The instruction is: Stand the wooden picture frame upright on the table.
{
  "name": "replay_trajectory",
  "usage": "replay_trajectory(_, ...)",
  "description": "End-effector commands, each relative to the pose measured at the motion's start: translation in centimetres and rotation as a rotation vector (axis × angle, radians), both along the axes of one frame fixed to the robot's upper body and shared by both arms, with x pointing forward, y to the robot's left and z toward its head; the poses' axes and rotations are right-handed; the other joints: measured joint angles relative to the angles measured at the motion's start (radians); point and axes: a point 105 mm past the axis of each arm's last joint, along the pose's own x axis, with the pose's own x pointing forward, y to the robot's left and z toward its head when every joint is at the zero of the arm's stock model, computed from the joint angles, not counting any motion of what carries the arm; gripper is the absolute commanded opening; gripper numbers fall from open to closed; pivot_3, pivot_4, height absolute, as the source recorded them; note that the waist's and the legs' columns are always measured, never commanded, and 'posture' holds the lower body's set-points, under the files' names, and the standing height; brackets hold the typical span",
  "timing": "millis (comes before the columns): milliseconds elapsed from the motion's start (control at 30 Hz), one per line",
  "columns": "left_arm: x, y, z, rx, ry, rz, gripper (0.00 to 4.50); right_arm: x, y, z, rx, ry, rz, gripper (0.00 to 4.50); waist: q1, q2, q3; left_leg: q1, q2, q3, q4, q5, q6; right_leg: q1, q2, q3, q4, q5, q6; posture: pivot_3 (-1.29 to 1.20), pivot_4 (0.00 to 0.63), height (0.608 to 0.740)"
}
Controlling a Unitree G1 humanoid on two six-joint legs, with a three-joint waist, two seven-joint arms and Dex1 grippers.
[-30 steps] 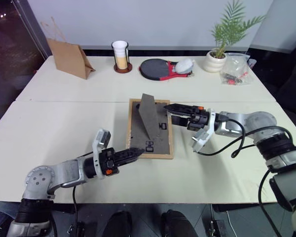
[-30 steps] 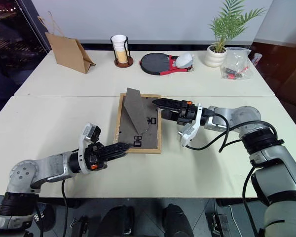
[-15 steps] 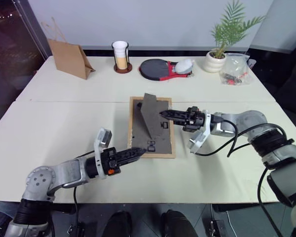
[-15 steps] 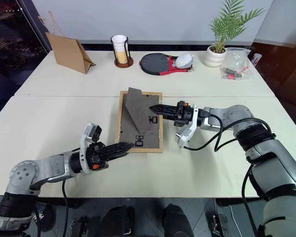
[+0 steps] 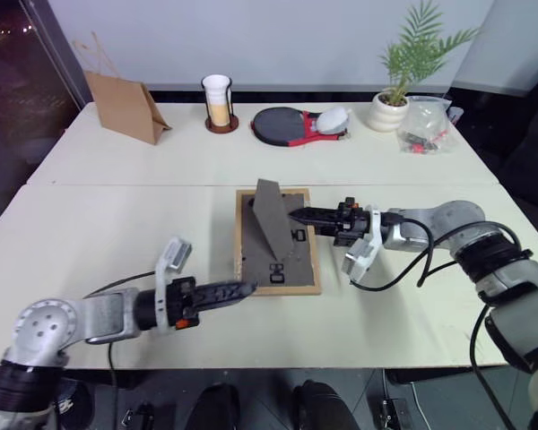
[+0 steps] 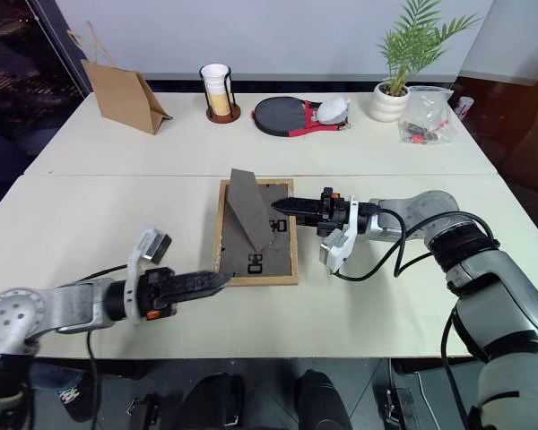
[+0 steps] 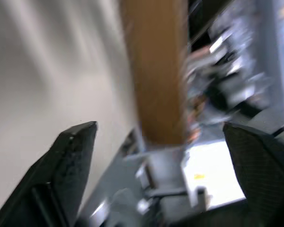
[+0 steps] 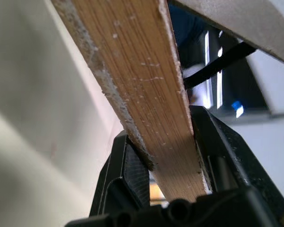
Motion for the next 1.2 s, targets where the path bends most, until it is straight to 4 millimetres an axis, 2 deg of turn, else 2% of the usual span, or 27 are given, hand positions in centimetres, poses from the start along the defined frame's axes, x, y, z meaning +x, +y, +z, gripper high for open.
replay_trajectory(33, 1.0, 3.2, 1.4, 0.119, -0.166, -0.003, 4.45, 0.5, 0.1, 0.9, 0.093, 0.247, -0.064, 1.05, -0.008, -0.001, 0.0, 0.001, 0.0, 0.0, 0.0, 0.0, 0.0, 0.001, 0.0, 0.0, 0.0, 0.0, 0.0, 0.0, 0.15, 0.74)
replay_trajectory(100, 2.1, 5.0, 1.7, 0.185, -0.24, 0.02, 4.45, 0.2, 0.3, 1.1, 0.14, 0.474, -0.116, 1.05, -0.01, -0.001, 0.0, 0.002, 0.0, -0.002, 0.0, -0.001, 0.001, 0.004, -0.001, -0.002, 0.0, 0.0, 0.0, 0.0, 0.15, 0.74)
replay_trajectory(200, 3.8, 6.3, 2.2, 0.233, -0.327, 0.058, 4.45, -1.5, 1.1, 2.1, 0.184, 0.997, -0.104, 1.05, -0.009, 0.001, 0.001, 0.002, 0.001, -0.004, 0.0, -0.001, 0.003, 0.006, -0.005, -0.004, 0.0, 0.0, 0.0, 0.0, 0.15, 0.74)
replay_trajectory(300, 4.8, 6.6, 2.5, 0.236, -0.373, 0.068, 4.45, -3.0, 1.4, 3.1, 0.202, 1.369, -0.046, 1.05, -0.014, 0.001, 0.001, 0.002, 0.001, -0.006, 0.0, -0.002, 0.003, 0.005, -0.006, -0.006, 0.0, 0.0, 0.0, 0.0, 0.15, 0.74)
replay_trajectory(367, 5.1, 6.4, 2.7, 0.232, -0.397, 0.064, 4.45, -4.5, 1.1, 3.0, 0.15, 1.645, 0.015, 1.05, -0.014, 0.001, 0.001, 0.002, 0.001, -0.006, 0.0, -0.002, 0.003, 0.005, -0.006, -0.007, 0.001, 0.0, 0.0, 0.0, 0.15, 0.74)
replay_trajectory(433, 5.2, 6.1, 2.6, 0.23, -0.407, 0.055, 4.45, -4.8, 0.8, 2.2, 0.122, 1.815, 0.035, 1.05, -0.012, 0.001, 0.001, 0.002, 0.001, -0.006, -0.001, -0.002, 0.003, 0.005, -0.006, -0.007, 0.001, 0.0, -0.001, 0.0, 0.15, 0.74)
replay_trajectory(533, 5.1, 5.7, 2.4, 0.228, -0.415, 0.034, 4.45, -4.0, 0.4, 0.3, 0.125, 1.92, 0.016, 1.05, -0.013, 0.001, 0.001, 0.001, 0.001, -0.006, -0.001, -0.002, 0.003, 0.003, -0.007, -0.007, 0.001, -0.001, -0.002, 0.0, 0.15, 0.74)
replay_trajectory(667, 5.0, 5.3, 2.4, 0.235, -0.426, 0.014, 4.45, -2.9, 0.5, -2.2, 0.123, 1.952, -0.023, 1.05, -0.011, 0.001, 0.001, -0.002, 0.001, -0.005, -0.001, -0.002, 0.003, -0.001, -0.006, -0.007, 0.001, -0.001, -0.002, 0.0, 0.15, 0.74)
replay_trajectory(900, 4.9, 4.6, 2.2, 0.234, -0.428, 0.001, 4.45, -1.5, 1.1, -5.0, 0.116, 1.982, -0.051, 1.05, -0.012, 0.001, 0.001, -0.002, 0.001, -0.004, 0.0, -0.002, 0.003, -0.001, -0.004, -0.007, 0.002, -0.001, -0.001, 0.0, 0.15, 0.74)
replay_trajectory(1133, 4.7, 4.2, 2.1, 0.227, -0.424, 0.01, 4.45, -1.5, 0.8, -7.3, 0.091, 2.065, -0.082, 1.05, -0.014, 0.001, 0.001, -0.002, 0.001, -0.004, 0.0, -0.002, 0.003, -0.001, -0.003, -0.006, 0.003, 0.0, -0.001, 0.0, 0.15, 0.74)
replay_trajectory(1200, 4.6, 4.2, 2.1, 0.225, -0.424, 0.013, 4.5, -1.4, 0.5, -7.5, 0.095, 2.074, -0.089, 2.06, -0.014, 0.001, 0.001, -0.001, 0.001, -0.004, 0.0, -0.002, 0.003, -0.001, -0.003, -0.006, 0.003, 0.0, -0.001, 0.0, 0.15, 0.74)
